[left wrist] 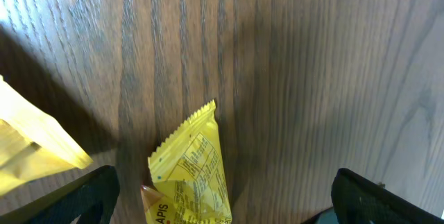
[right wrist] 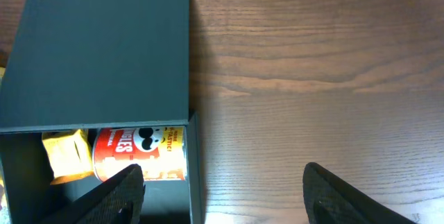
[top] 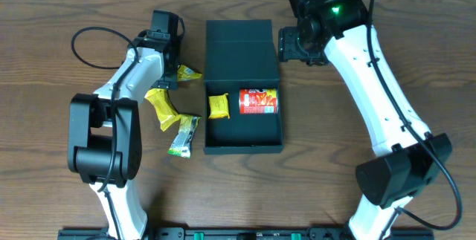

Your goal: Pack container

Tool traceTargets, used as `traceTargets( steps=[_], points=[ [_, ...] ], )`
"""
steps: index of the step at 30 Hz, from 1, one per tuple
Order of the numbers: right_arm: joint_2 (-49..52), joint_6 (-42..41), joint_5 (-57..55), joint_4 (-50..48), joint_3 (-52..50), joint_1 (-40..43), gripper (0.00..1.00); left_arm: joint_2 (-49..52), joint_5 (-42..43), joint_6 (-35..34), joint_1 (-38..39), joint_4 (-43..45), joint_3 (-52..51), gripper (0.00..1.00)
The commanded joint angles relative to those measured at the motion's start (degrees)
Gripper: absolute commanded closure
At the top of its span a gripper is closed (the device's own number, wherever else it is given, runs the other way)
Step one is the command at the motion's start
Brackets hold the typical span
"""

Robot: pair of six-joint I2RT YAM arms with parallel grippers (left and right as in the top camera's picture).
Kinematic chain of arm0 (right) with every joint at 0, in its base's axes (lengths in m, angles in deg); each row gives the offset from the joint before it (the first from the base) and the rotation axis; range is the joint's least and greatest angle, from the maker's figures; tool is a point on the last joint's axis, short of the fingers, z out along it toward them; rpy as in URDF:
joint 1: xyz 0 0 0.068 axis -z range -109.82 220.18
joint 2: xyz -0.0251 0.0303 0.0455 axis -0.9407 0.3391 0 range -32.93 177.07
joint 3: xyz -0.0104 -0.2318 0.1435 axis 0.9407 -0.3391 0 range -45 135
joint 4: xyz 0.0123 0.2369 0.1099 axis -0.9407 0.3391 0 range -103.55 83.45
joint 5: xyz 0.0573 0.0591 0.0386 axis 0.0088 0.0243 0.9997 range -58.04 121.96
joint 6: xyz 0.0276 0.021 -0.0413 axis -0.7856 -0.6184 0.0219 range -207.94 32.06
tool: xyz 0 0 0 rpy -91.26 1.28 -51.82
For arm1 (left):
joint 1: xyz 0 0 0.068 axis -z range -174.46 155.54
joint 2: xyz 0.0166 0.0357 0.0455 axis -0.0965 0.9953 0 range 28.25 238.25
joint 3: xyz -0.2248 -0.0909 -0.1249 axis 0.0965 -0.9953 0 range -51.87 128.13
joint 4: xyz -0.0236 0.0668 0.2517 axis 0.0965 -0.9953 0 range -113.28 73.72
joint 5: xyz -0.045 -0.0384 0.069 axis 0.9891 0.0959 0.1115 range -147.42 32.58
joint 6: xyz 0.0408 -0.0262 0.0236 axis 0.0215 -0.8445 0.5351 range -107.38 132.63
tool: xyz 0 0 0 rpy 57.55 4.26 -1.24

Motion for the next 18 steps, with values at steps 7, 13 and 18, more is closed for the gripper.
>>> traceTargets(
  steps=[7,13,18],
  points=[
    [-0.3,1.0,-1.2,0.2,0.6,0.2,0.25,1.9,0.3,-0.7,-0.1,-0.1,1.0,0.22],
    [-0.3,1.0,-1.2,0.2,0.6,0.2,0.24,1.9,-0.2,0.3,-0.1,-0.1,1.0,0.36],
    [-0.3,1.0,-1.2,0.4,0.6,0.2,0.23,1.9,-0.1,0.3,-0.1,-0.1,1.0,0.48]
  ],
)
